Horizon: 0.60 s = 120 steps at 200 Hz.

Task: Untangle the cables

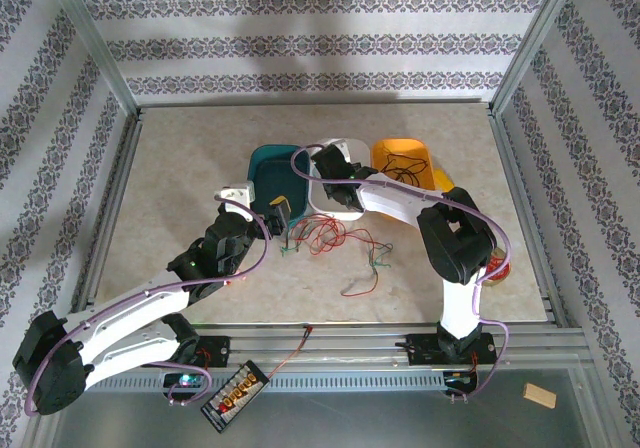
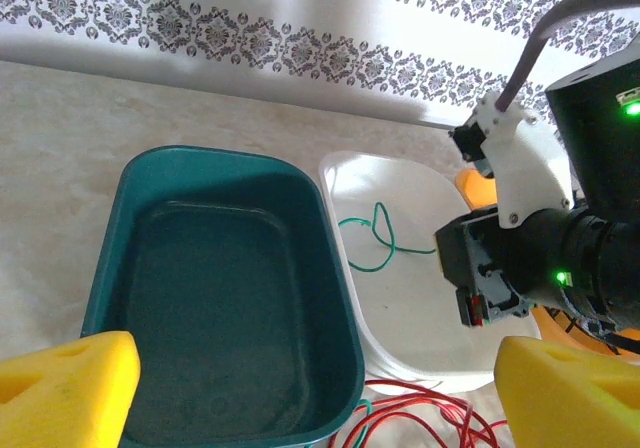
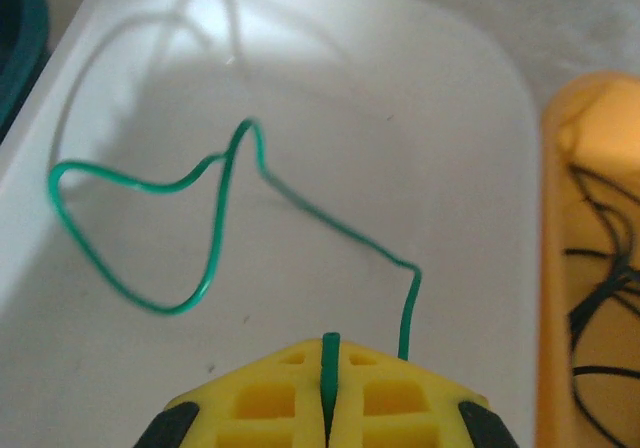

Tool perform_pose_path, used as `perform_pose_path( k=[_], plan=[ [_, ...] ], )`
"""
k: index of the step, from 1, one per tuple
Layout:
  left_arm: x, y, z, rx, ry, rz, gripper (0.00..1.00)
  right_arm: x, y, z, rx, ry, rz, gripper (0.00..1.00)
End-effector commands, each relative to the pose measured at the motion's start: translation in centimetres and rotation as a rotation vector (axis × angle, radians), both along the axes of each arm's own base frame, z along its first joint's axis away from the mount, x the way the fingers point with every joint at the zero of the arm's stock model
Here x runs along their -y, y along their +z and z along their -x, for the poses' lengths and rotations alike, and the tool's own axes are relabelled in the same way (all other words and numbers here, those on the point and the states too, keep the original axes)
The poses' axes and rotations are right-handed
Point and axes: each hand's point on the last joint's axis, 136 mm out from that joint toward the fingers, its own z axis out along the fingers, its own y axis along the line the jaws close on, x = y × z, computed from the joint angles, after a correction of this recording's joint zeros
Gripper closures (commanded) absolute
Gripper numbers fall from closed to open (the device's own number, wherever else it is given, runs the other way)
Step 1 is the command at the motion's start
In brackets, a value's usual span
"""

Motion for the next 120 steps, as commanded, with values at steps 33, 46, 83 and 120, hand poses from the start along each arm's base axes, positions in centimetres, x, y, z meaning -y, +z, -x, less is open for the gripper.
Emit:
perform_pose_path(
  k=[33,46,83,120],
  plan=[
    [0.7,0.4,0.0,-0.004,-0.029,0.002,0.08,0.6,-5.1,3.3,-0.249,-0.019,-0.088,1.0],
    [0.8,0.5,0.0,-0.002,-0.033,0.001,0.08,0.9,-5.6,3.5,-0.269,-0.031,-0.095,1.0],
    [1.1,0.8,-0.2,0.003,-0.042,0.002,0.08,0.6,-5.0,3.4,-0.269,-0.04,-0.169,0.95],
    [1.3,0.6,-0.1,-0.004,-0.047,0.011,0.08,0.4,-1.5,2.8,-0.185,-0.041,-0.234,0.75]
  ],
)
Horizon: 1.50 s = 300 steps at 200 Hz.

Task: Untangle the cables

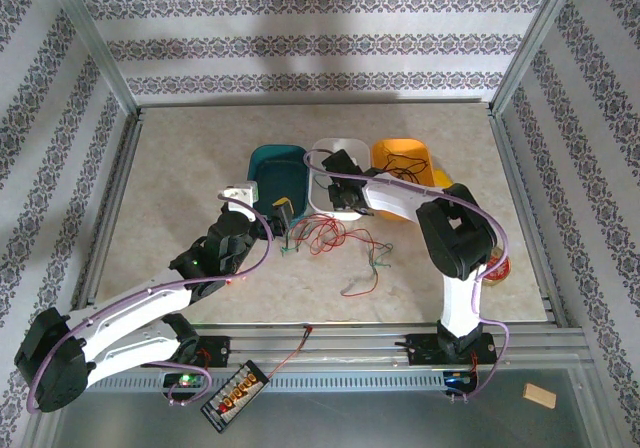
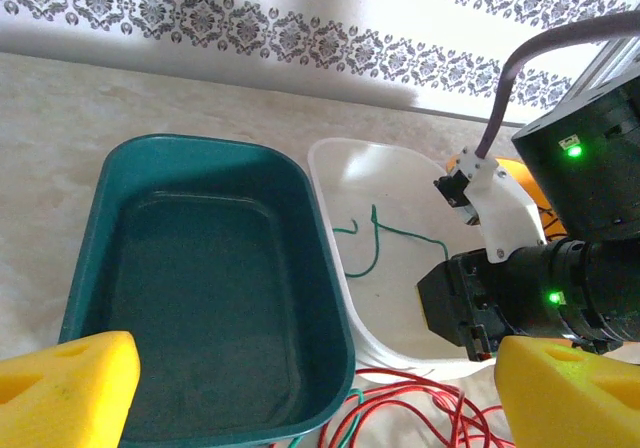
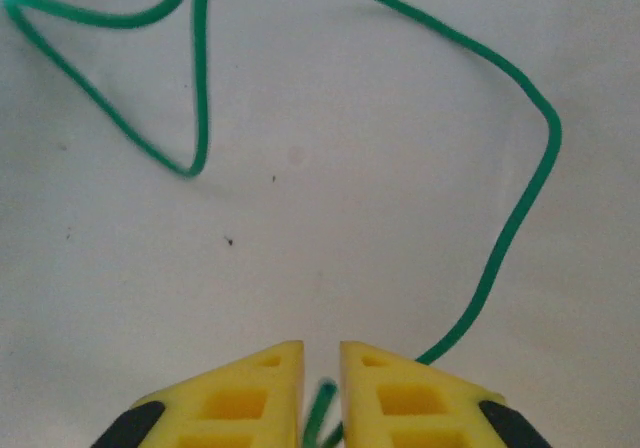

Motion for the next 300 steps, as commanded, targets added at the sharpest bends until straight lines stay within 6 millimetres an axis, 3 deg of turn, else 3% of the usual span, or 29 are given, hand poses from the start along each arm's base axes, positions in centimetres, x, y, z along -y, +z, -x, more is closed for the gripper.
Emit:
perform_pose_path(
  k=[1,29,67,103,142,166,191,219,247,279,300],
  plan=[
    [0.6,1.0,-0.1,0.013,-0.018,0.017,0.08,-0.4,3.1,-0.3,0.059,-0.017,-0.073,0.74],
    [0.7,1.0,-0.1,0.011,-0.023,0.026,0.08,-0.3,5.7,-0.6,0.124,-0.032,-0.107,0.61],
    [1.5,0.4,-0.1,-0.006,-0.051,0.03,0.08,0.2,9.2,-0.3,0.207,-0.045,-0.153,0.57],
    [3.6,-1.0,-0.1,-0.056,-0.127,-0.009,0.08,2.6,10.7,2.9,0.231,-0.081,-0.183,0.56],
    [8.2,-3.6,0.5,-0.119,-0.294,-0.101,0.09,6.2,8.1,10.0,0.127,-0.084,-0.216,0.56],
    [12.2,-5.2,1.6,-0.156,-0.441,-0.18,0.09,7.3,5.4,14.5,-0.01,-0.056,-0.277,0.56],
    [16.3,-6.4,2.9,-0.182,-0.59,-0.217,0.1,7.9,3.2,17.7,-0.122,-0.047,-0.308,0.58],
    [19.9,-7.7,3.7,-0.208,-0.691,-0.238,0.13,8.3,1.0,19.3,-0.221,-0.08,-0.331,0.58],
    [22.7,-9.2,4.1,-0.225,-0.746,-0.267,0.15,9.1,-1.3,19.5,-0.297,-0.132,-0.32,0.61],
    [23.8,-10.2,3.9,-0.238,-0.748,-0.279,0.17,9.2,-2.0,19.1,-0.31,-0.144,-0.314,0.63],
    [23.9,-10.7,3.6,-0.246,-0.738,-0.284,0.19,9.3,-2.5,19.4,-0.331,-0.153,-0.311,0.74]
  ],
)
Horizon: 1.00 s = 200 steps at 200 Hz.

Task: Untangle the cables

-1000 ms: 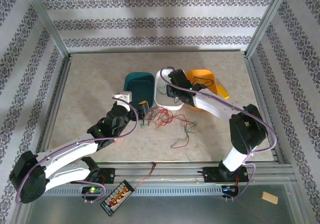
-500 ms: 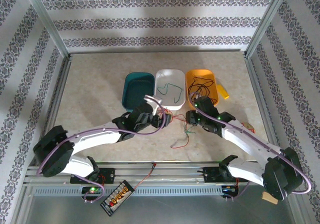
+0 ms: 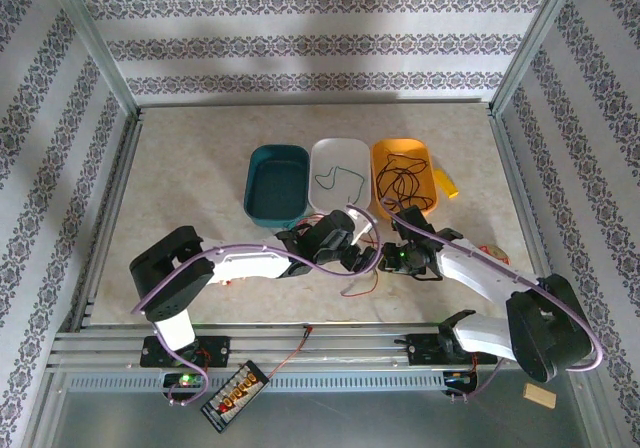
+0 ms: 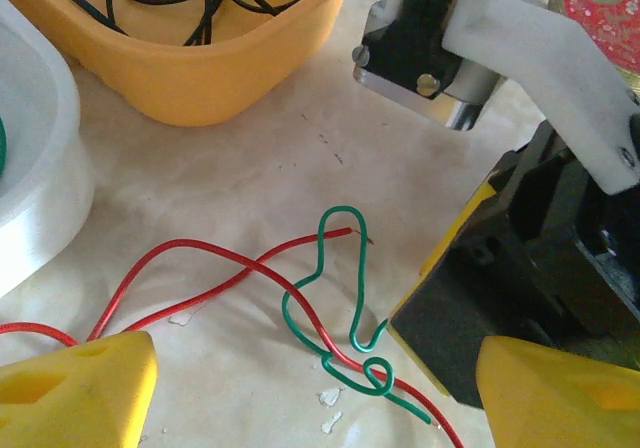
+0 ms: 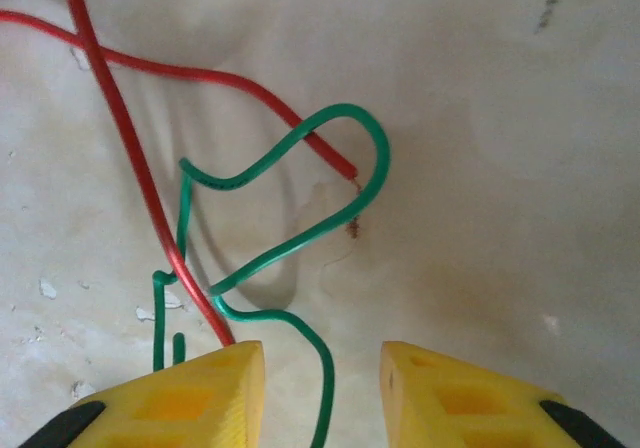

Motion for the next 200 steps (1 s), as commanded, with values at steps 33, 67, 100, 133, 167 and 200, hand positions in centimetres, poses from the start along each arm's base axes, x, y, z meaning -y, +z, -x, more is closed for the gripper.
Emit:
perform_pose_path(
  k=[33,67,100,133,167,200],
  plan=[
    [1.4,-1.3,-0.4,0.004,-0.018,-0.041,0.24,0.7,-0.9,0.9,-0.045,-0.044,-0.003,1.0],
    [2.3,-3.0,-1.7,0.02,-0.002,-0.072,0.34,1.2,0.6,0.8,0.009,-0.064,-0.015,1.0],
    [3.2,-3.8,-2.3,0.017,-0.009,-0.076,0.4,0.9,2.9,0.3,0.092,-0.058,-0.079,1.0],
    [3.8,-4.1,-2.2,-0.021,-0.011,-0.021,0.59,0.6,5.3,0.0,0.181,-0.046,-0.142,1.0],
    [3.0,-4.7,-2.5,-0.07,0.033,0.044,0.99,1.3,7.5,-0.6,0.247,-0.075,-0.171,1.0],
    [1.5,-4.4,-3.2,-0.085,0.085,0.085,1.0,3.9,9.3,-1.8,0.331,-0.221,-0.146,1.0]
  ],
)
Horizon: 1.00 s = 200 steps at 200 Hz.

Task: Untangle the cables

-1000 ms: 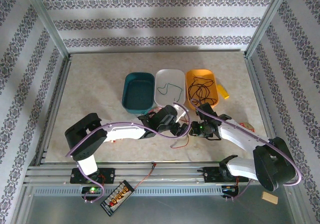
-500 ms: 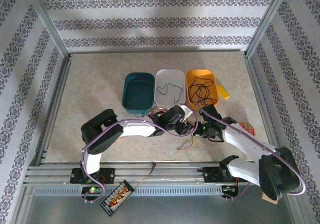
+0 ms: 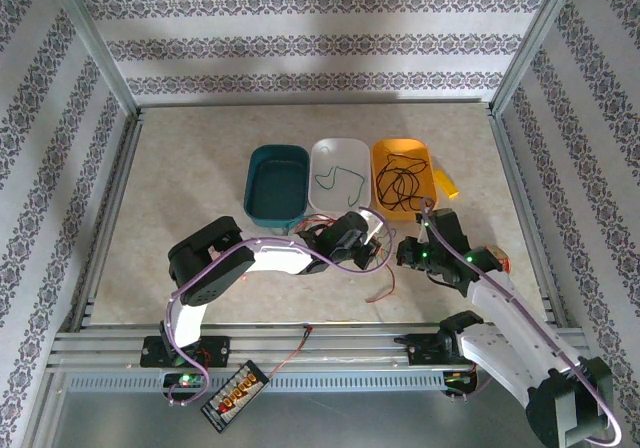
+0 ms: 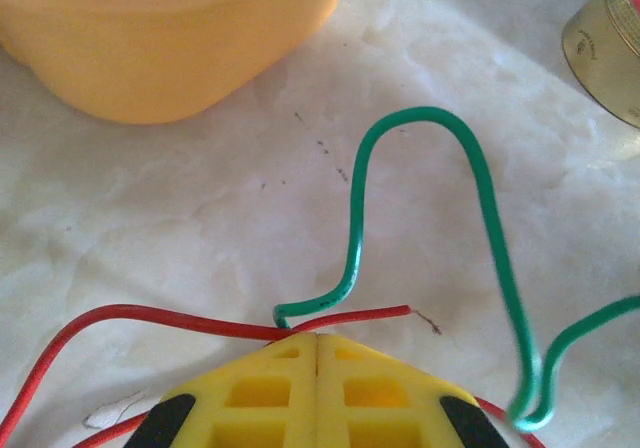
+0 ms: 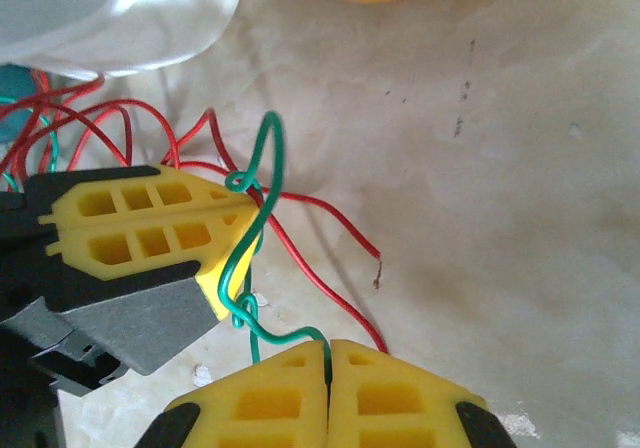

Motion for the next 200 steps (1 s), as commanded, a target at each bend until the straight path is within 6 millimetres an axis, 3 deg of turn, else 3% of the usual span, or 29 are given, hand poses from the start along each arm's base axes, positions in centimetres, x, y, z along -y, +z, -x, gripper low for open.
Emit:
perform_pose_path(
  k=[1,56,97,125,144,172,200],
  plan=[
    [-1.4,0.0,-1.1,-0.026,0.062,0.045,1.0,1.5,2.4,-1.2,0.078,-0.098,-0.006,1.0],
    [-3.1,1.0,-0.1,-0.042,0.03,0.076,1.0,6.5,3.8,-2.0,0.146,-0.338,0.077,1.0],
    [-3.4,2.9,1.1,-0.036,-0.021,0.116,1.0,6.0,4.6,-2.4,0.162,-0.279,0.057,1.0],
    [-5.0,2.3,0.6,-0.03,0.032,0.054,1.0,7.6,5.3,-2.3,0.177,-0.305,0.147,1.0],
    [-5.6,2.4,0.7,-0.004,0.024,0.024,1.0,7.3,6.2,-2.5,0.202,-0.28,0.133,1.0],
    [-4.6,5.4,1.0,0.07,-0.054,0.065,0.62,3.9,7.0,-2.9,0.227,-0.104,0.027,1.0],
    [-3.4,8.3,0.3,0.165,-0.11,0.079,0.5,1.7,8.0,-2.6,0.241,0.014,-0.054,1.0]
  ],
)
